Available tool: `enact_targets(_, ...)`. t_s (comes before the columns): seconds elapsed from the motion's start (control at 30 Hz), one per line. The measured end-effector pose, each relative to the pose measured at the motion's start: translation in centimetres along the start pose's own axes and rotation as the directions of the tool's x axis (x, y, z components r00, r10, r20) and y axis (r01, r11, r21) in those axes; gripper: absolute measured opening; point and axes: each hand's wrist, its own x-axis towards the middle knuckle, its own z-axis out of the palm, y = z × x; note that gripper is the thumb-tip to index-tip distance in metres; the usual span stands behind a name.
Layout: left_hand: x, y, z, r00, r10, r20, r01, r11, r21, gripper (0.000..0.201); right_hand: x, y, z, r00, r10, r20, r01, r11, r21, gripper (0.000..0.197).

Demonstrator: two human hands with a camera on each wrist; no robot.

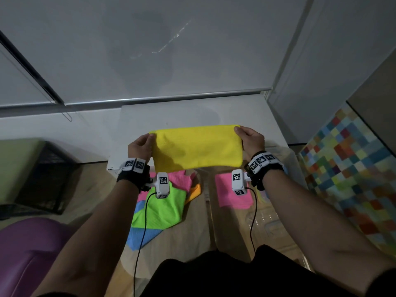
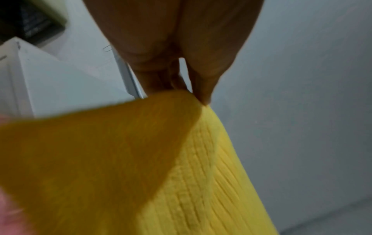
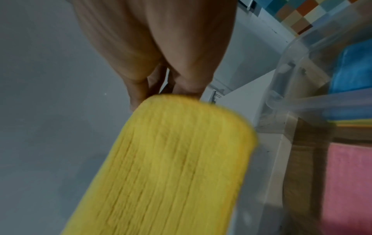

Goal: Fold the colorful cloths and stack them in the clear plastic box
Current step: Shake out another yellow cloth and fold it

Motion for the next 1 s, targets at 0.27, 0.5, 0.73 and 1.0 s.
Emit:
enact_targets(0.27, -3.3, 0.3, 4.5, 0.987, 0.111, 0.121, -0.138, 0.959, 0.248, 0.029, -2.6, 2.0, 3.1, 0.982, -0.053, 0.182, 0.086, 0.98, -0.178, 0.032)
enact_targets(0.5, -5.5, 0.6, 7.1, 0.96, 0.135, 0.247, -0.178, 0.97, 0.163, 0.02, -5.6, 2.6, 5.7, 0.977, 0.024, 0.213, -0.008, 0.997, -0.076, 0.045)
enact_targets(0.73, -6.8, 0.2, 7.9, 0.956, 0.137, 0.26, -0.171, 0.979, 0.113, 0.021, -6.0, 2.9, 6.3, 0.965, 0.084, 0.249, -0.061, 0.993, -0.099, 0.019)
enact_targets(1.0, -7.3, 0.4, 7.6, 0.951, 0.166, 0.261, -0.177, 0.984, 0.018, 0.02, -6.2, 2.9, 6.5, 0.969, 0.064, 0.241, -0.015, 0.98, -0.198, 0.01)
